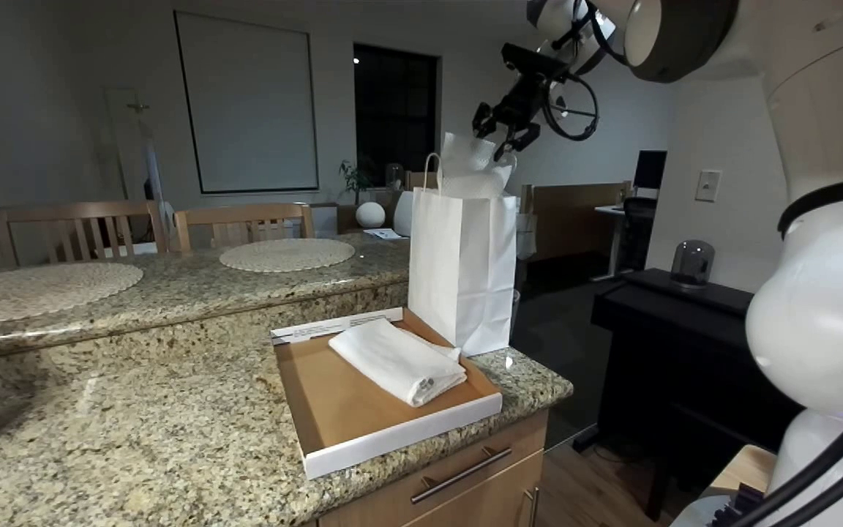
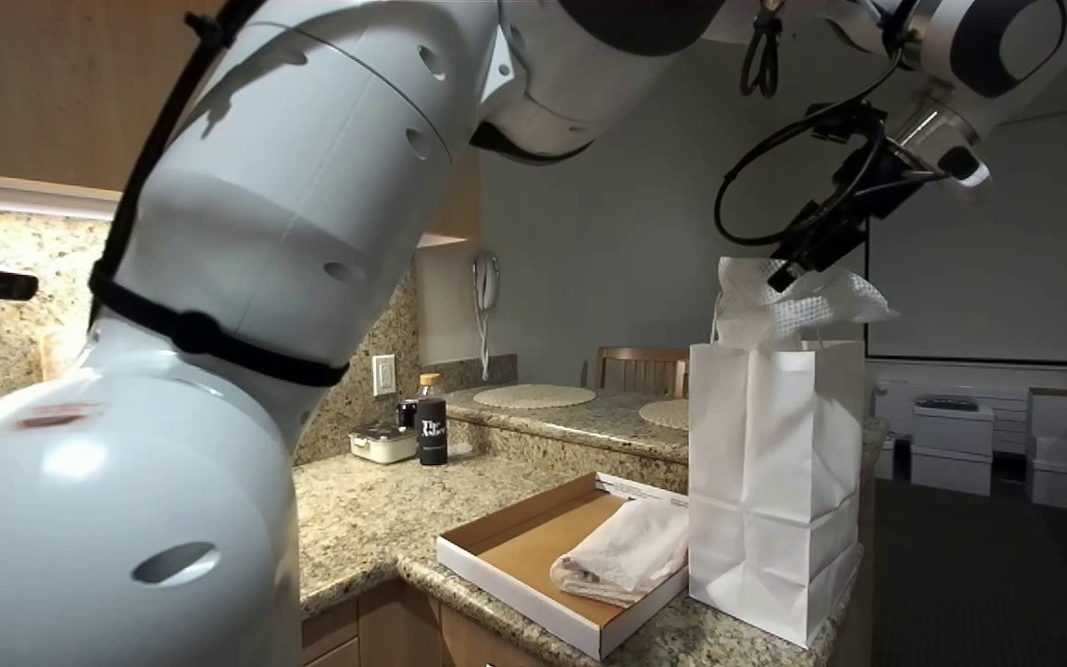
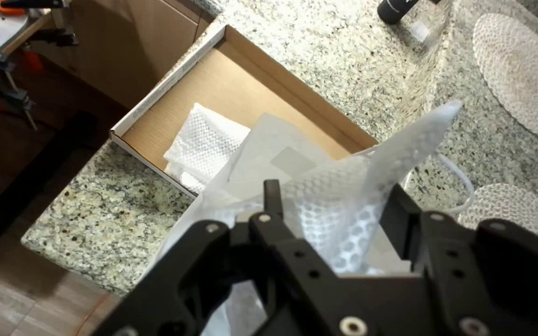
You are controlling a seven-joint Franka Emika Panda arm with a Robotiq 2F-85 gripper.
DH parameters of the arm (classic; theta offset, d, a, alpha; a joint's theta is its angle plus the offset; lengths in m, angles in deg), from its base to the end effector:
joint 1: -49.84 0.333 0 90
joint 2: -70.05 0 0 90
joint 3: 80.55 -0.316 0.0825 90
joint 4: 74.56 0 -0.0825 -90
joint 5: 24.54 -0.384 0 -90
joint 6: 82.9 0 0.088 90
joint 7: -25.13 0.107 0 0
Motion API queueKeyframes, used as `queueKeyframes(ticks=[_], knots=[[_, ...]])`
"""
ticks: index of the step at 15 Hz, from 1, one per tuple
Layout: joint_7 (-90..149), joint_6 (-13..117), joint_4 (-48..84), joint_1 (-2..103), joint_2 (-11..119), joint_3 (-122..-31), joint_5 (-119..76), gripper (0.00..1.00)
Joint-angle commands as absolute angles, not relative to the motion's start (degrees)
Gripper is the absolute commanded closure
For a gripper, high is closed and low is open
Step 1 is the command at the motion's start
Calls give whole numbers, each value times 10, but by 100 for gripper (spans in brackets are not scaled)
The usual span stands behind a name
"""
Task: Put the white towels inside the white paper bag
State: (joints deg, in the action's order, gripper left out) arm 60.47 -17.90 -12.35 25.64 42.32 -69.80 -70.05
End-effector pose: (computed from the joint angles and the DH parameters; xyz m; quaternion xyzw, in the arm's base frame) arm 0.5939 -0.2575 0.5587 -0.7986 0.4566 0.2041 0.3350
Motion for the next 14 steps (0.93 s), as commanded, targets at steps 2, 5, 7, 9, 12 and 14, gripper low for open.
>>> queueKeyframes(ticks=[2,5,7,9,12,14], knots=[[523,-188,-130,277,467,-711,-680,81],[495,-184,-158,301,483,-723,-672,98],[496,-186,-184,321,484,-729,-662,100],[524,-154,-189,336,490,-724,-659,100],[575,-106,-173,321,497,-708,-691,68],[586,-90,-156,298,504,-692,-708,55]])
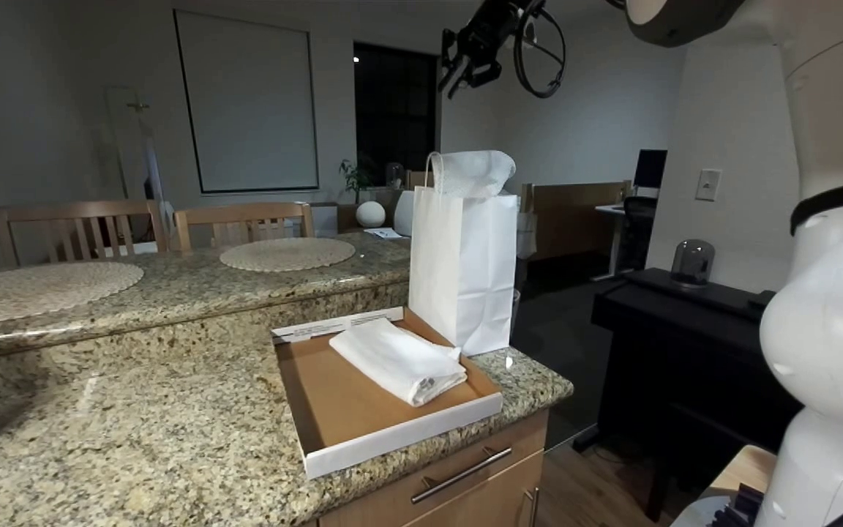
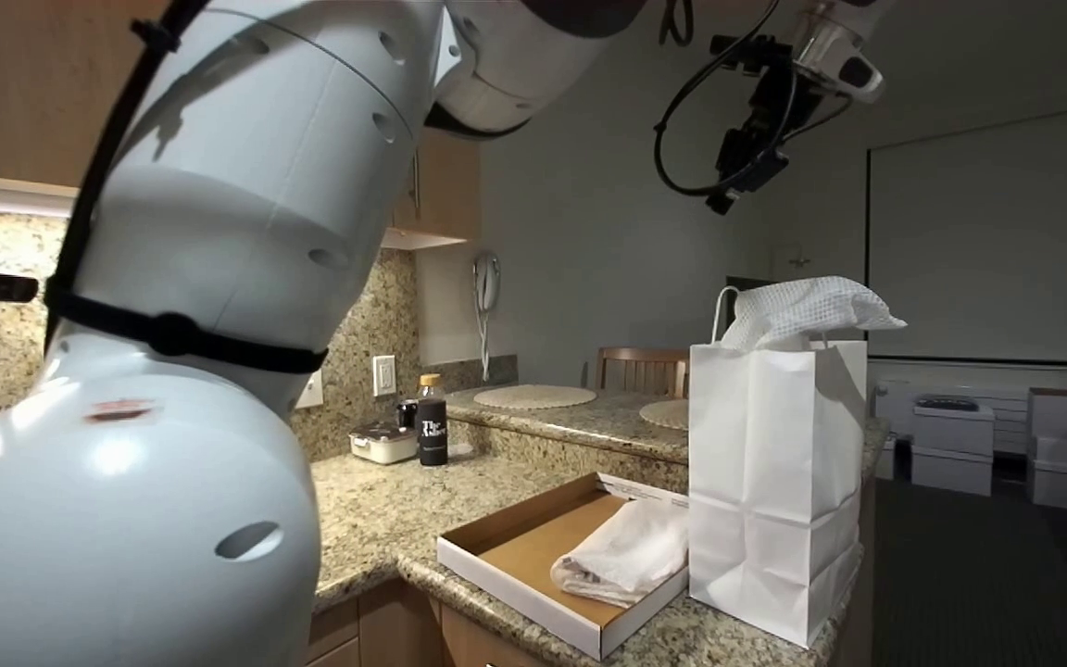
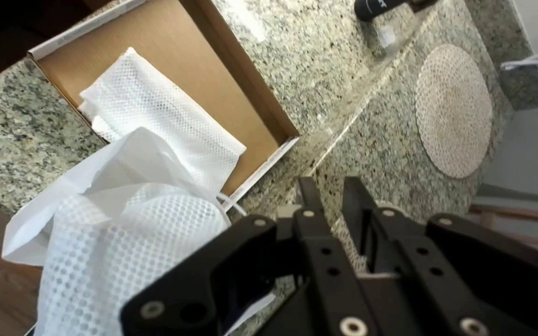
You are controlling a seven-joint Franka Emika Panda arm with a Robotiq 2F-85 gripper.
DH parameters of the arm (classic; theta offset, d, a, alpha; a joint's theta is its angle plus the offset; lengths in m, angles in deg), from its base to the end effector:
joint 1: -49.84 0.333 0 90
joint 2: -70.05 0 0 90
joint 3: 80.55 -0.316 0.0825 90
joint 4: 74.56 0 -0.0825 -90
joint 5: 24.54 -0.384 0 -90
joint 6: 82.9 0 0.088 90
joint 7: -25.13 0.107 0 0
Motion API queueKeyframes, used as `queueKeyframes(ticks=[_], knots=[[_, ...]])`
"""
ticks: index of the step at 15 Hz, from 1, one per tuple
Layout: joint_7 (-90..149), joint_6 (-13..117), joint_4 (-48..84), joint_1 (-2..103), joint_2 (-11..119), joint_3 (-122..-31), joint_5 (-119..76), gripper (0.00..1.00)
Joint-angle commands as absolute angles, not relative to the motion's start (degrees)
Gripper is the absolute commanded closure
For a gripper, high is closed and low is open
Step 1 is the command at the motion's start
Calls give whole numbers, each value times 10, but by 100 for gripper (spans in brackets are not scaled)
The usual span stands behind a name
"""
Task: Put the white towels inside the white paper bag
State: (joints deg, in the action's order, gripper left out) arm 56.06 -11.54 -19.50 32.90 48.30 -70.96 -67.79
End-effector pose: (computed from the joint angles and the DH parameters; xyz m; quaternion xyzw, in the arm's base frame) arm 0.6029 -0.1696 0.6801 -0.8740 0.3581 0.0594 0.3230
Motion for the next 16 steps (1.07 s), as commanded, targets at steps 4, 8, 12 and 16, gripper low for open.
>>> queueKeyframes(ticks=[4,8,12,16], knots=[[600,-36,-113,268,515,-649,-705,29],[630,49,-53,273,521,-608,-674,3],[705,93,-14,299,504,-588,-615,0],[786,36,-17,323,477,-590,-548,0]])
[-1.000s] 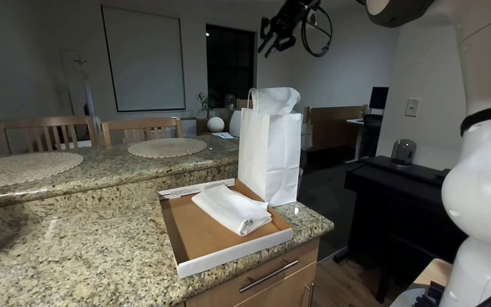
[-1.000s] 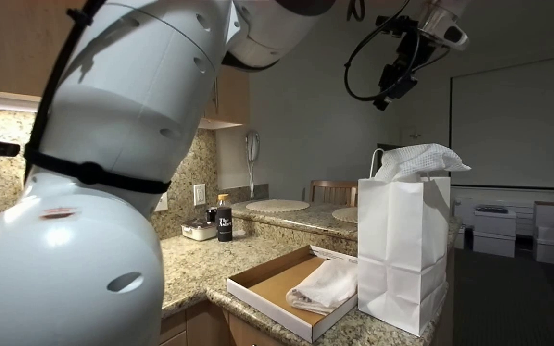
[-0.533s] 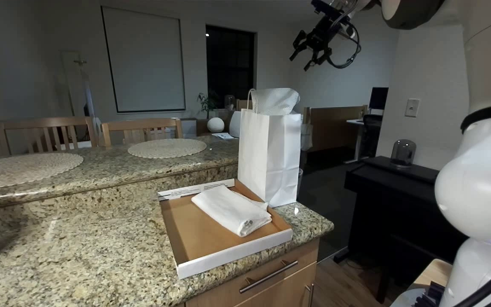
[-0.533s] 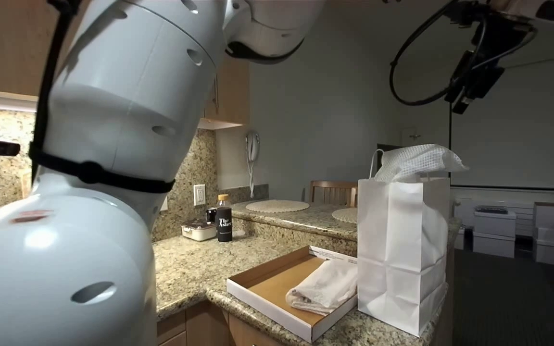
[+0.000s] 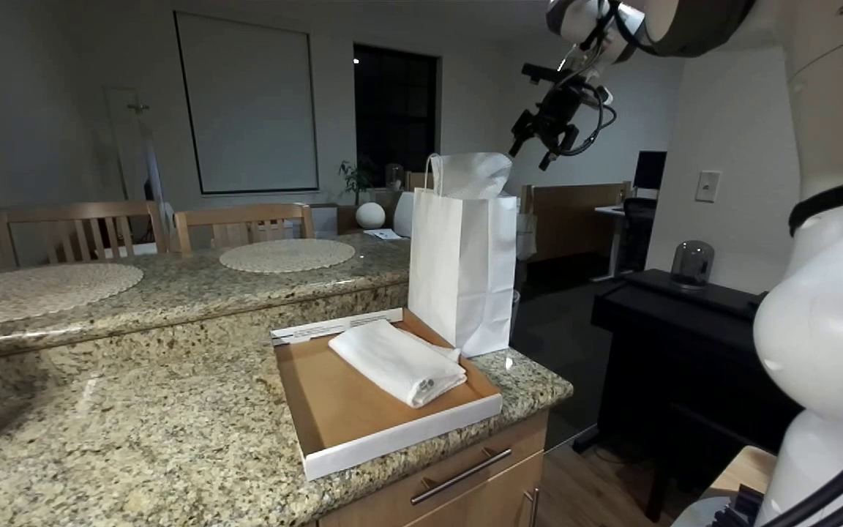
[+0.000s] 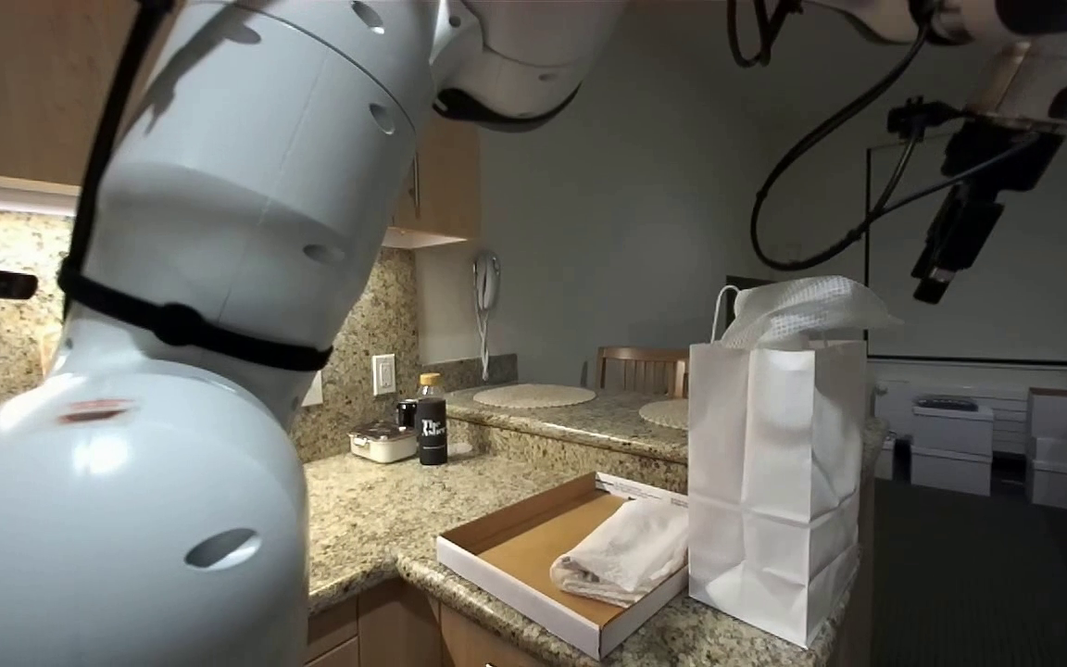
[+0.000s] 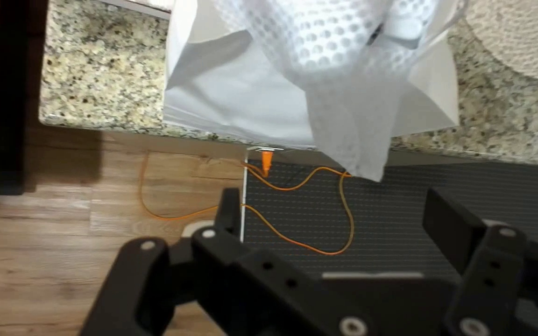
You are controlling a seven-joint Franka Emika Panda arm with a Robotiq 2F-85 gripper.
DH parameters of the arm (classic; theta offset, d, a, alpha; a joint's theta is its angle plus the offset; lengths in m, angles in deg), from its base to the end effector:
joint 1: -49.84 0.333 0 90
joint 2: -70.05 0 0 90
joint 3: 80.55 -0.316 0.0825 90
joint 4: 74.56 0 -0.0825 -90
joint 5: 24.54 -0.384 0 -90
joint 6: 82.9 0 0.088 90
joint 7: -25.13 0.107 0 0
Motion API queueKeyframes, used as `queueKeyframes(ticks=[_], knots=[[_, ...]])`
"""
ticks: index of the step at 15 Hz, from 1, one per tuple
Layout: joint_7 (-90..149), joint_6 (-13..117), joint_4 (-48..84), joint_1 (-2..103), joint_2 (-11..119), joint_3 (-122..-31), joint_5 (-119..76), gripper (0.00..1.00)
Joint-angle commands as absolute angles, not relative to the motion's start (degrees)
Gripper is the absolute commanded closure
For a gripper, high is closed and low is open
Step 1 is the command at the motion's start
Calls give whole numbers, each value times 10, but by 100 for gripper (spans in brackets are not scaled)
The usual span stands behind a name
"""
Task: Put the white towels inside the white paper bag
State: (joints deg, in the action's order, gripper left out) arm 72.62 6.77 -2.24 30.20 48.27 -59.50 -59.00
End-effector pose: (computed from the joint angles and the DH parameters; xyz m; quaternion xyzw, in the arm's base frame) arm 0.5676 -0.3458 0.5611 -0.7010 0.6739 0.0418 0.2293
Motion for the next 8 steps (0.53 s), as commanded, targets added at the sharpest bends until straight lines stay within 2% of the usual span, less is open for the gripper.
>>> queueKeyframes(ticks=[1,8], knots=[[804,10,-31,308,469,-615,-526,0],[844,-138,-93,306,443,-641,-479,0]])
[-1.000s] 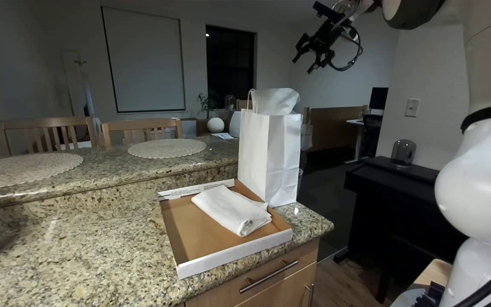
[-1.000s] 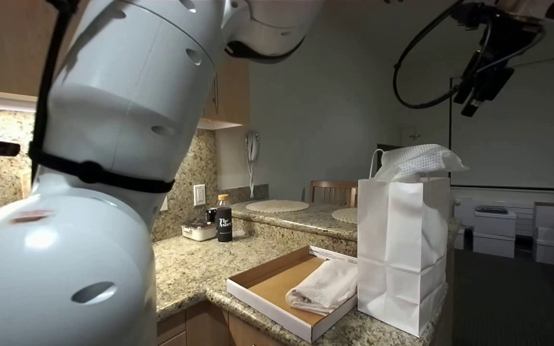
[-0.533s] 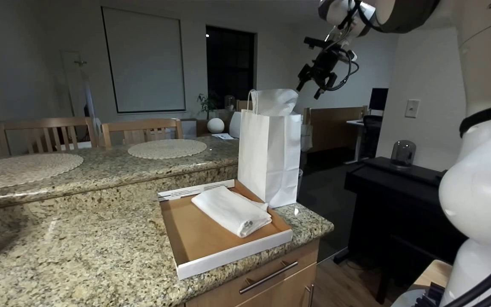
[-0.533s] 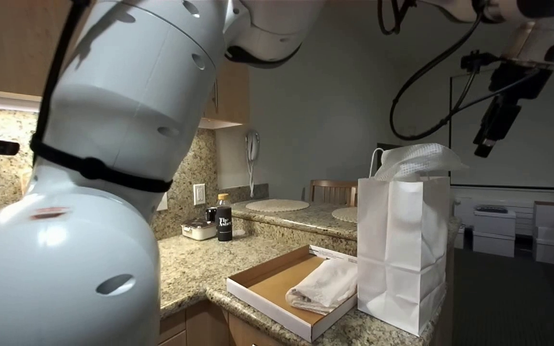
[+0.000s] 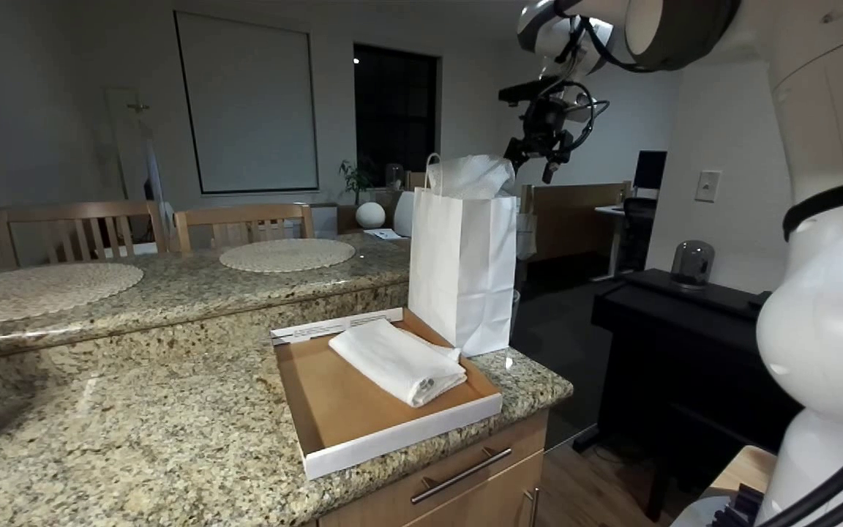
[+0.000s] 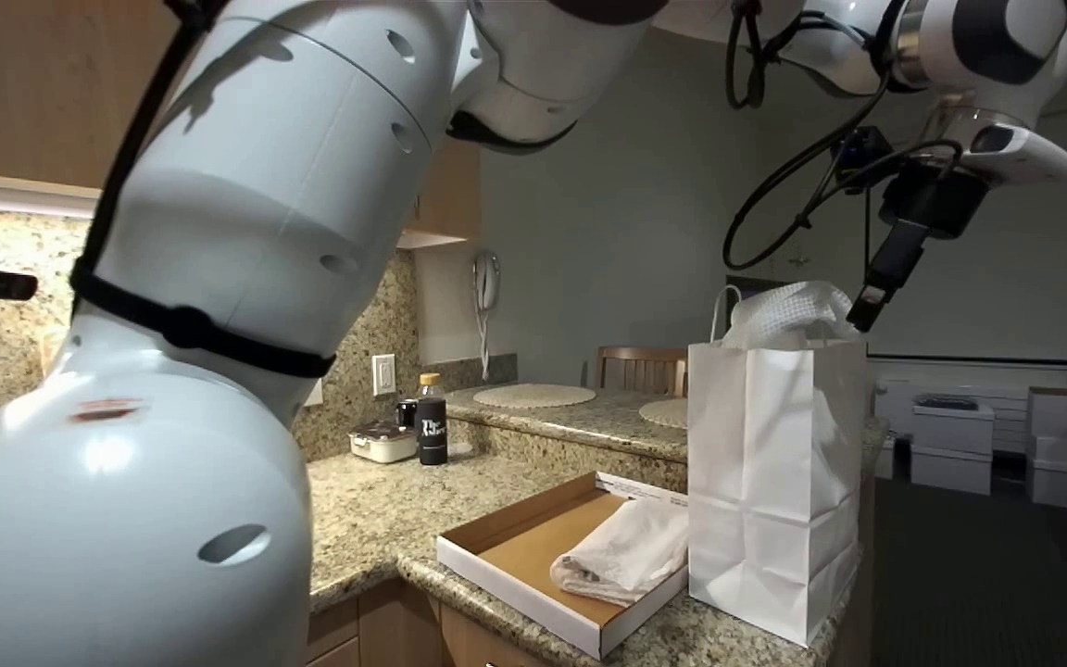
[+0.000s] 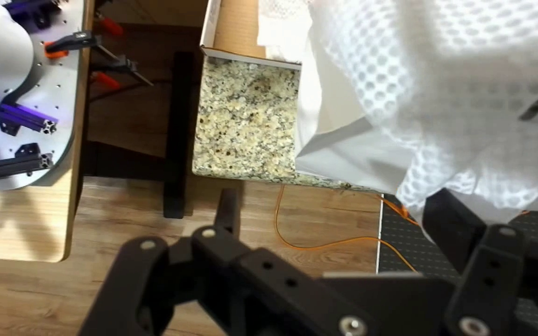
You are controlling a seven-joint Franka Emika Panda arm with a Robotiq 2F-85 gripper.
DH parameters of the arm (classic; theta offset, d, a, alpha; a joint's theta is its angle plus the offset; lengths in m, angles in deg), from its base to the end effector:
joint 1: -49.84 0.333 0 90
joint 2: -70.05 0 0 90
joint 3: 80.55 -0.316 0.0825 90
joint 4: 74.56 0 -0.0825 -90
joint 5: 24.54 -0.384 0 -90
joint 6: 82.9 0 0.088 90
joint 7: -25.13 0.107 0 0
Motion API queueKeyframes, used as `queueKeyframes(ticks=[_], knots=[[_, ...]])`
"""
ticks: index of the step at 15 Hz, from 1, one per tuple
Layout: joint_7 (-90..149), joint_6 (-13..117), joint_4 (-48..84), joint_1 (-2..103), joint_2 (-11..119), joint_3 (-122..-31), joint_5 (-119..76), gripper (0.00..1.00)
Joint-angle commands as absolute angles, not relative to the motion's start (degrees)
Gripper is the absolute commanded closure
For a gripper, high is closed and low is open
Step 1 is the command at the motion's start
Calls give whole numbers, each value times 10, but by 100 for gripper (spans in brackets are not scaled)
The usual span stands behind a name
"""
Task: Put the white towels inside the white paper bag
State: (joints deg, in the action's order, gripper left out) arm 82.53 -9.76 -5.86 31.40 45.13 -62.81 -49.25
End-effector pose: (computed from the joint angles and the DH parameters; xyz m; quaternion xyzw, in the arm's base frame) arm 0.5704 -0.2978 0.5268 -0.6883 0.6900 0.1925 0.1142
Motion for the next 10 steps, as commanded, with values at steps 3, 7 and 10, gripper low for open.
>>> queueKeyframes(ticks=[3,7,10], knots=[[816,-143,-106,312,446,-645,-503,0],[774,-93,-108,316,461,-669,-543,0],[746,-61,-110,319,475,-677,-564,0]])
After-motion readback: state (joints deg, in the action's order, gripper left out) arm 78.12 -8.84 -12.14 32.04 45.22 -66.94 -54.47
